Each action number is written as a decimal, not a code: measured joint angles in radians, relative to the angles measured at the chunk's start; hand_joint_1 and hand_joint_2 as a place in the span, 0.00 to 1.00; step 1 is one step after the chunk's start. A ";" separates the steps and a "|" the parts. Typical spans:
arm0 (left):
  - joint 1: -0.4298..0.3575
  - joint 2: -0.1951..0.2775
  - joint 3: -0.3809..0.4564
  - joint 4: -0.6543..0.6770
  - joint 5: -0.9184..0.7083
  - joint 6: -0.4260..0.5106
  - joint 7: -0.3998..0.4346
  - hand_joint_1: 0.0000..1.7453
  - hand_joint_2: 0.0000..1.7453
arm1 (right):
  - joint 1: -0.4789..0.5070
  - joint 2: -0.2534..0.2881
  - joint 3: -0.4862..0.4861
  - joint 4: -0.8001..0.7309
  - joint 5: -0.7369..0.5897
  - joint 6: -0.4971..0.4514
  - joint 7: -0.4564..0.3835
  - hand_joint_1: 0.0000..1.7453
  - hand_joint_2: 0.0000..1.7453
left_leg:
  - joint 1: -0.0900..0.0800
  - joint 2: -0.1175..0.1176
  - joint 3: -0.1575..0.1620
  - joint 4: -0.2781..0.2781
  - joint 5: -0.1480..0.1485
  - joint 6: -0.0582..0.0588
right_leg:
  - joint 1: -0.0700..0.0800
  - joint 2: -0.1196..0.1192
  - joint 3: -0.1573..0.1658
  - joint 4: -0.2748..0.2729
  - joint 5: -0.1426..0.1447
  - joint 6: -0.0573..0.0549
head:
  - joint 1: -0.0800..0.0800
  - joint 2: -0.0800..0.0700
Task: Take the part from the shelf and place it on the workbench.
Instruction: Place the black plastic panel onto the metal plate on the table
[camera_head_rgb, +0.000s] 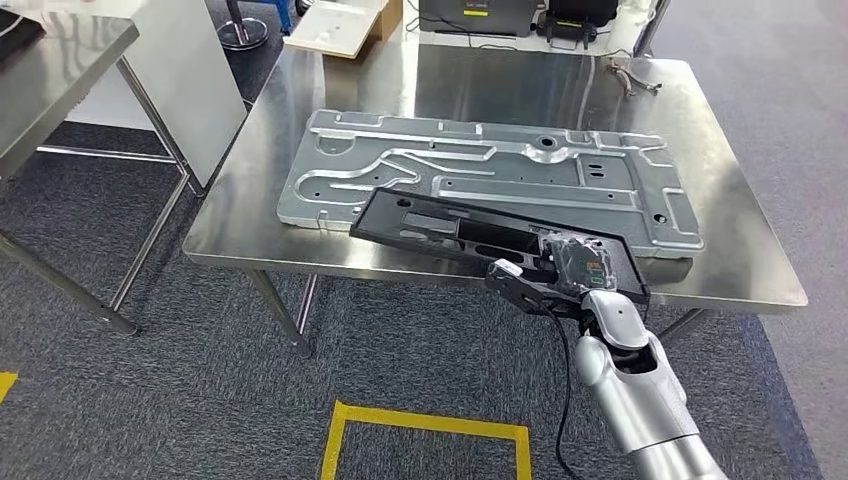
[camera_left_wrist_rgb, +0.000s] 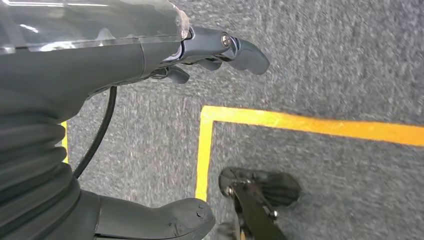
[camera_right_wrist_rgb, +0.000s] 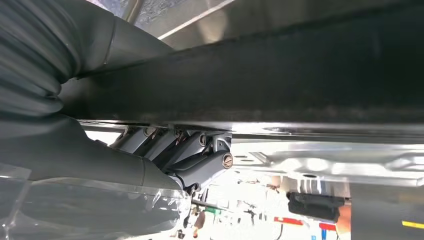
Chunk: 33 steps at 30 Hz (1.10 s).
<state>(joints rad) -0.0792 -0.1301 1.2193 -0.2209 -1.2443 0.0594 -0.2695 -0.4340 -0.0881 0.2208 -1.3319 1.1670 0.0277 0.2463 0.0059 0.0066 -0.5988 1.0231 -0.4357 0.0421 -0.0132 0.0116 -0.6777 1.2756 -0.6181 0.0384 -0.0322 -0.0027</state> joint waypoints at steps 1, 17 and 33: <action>0.001 0.000 0.000 0.000 0.000 0.000 0.000 0.00 1.00 | 0.009 0.007 -0.008 0.006 0.008 0.000 -0.003 1.00 1.00 | 0.000 -0.001 0.021 0.000 -0.017 -0.002 | 0.000 0.000 -0.008 -0.045 0.037 -0.001 | 0.000 0.000; 0.001 0.002 0.004 0.001 0.009 0.004 0.004 0.00 1.00 | 0.047 0.020 -0.048 0.042 0.051 -0.012 -0.026 1.00 1.00 | 0.010 -0.003 -0.080 0.132 -0.058 -0.059 | 0.001 0.010 0.157 -0.268 0.116 -0.059 | 0.000 0.000; -0.001 0.001 0.010 0.001 0.014 0.006 0.006 0.00 1.00 | 0.038 0.041 -0.061 0.055 0.060 -0.009 -0.036 1.00 1.00 | -0.011 0.000 0.056 0.005 -0.049 0.000 | 0.014 0.003 -0.001 -0.167 0.146 -0.034 | 0.000 0.000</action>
<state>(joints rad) -0.0798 -0.1291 1.2294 -0.2197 -1.2300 0.0658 -0.2632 -0.3963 -0.0468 0.1599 -1.2765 1.2269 0.0190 0.2102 -0.0052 0.0062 -0.5431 1.0283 -0.4843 0.0423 0.0007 0.0149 -0.6791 1.1082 -0.4720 0.0044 -0.0320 -0.0027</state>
